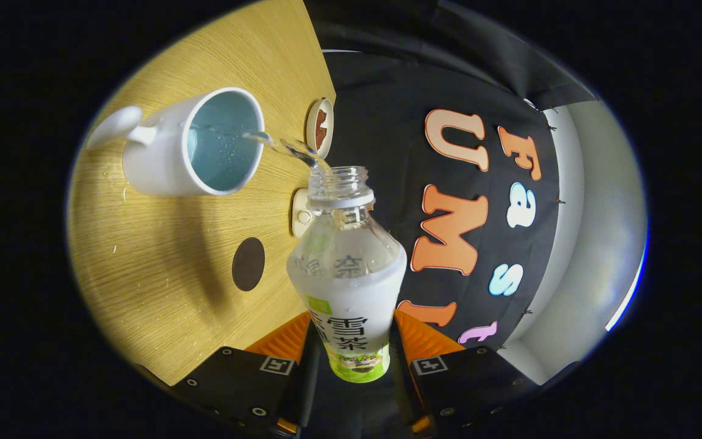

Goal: Take the bottle from table, then pour the juice into the cup, finally place the bottle on the coaster

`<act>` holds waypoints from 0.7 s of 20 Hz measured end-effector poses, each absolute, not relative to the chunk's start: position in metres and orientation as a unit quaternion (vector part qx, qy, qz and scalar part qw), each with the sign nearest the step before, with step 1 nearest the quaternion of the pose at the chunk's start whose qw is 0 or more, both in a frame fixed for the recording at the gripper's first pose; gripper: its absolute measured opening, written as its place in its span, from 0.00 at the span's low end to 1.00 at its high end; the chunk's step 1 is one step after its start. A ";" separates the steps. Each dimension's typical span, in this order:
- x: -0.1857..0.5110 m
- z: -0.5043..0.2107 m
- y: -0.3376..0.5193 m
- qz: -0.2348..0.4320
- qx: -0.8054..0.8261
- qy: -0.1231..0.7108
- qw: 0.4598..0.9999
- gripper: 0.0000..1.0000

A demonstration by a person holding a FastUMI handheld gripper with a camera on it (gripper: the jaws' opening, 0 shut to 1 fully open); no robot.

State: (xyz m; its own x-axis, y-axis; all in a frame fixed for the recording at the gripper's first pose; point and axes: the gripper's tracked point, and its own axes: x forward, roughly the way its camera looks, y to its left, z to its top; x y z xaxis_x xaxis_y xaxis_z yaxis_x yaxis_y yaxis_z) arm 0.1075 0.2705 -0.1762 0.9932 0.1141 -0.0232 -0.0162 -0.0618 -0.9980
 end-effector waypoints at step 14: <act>0.109 -0.175 0.269 0.048 -0.744 -0.032 0.666 0.56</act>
State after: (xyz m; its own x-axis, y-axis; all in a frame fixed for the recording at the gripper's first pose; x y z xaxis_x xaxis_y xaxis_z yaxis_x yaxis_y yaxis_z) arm 0.1095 0.2692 -0.1748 0.9932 0.1125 -0.0288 -0.0162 -0.1115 -0.9936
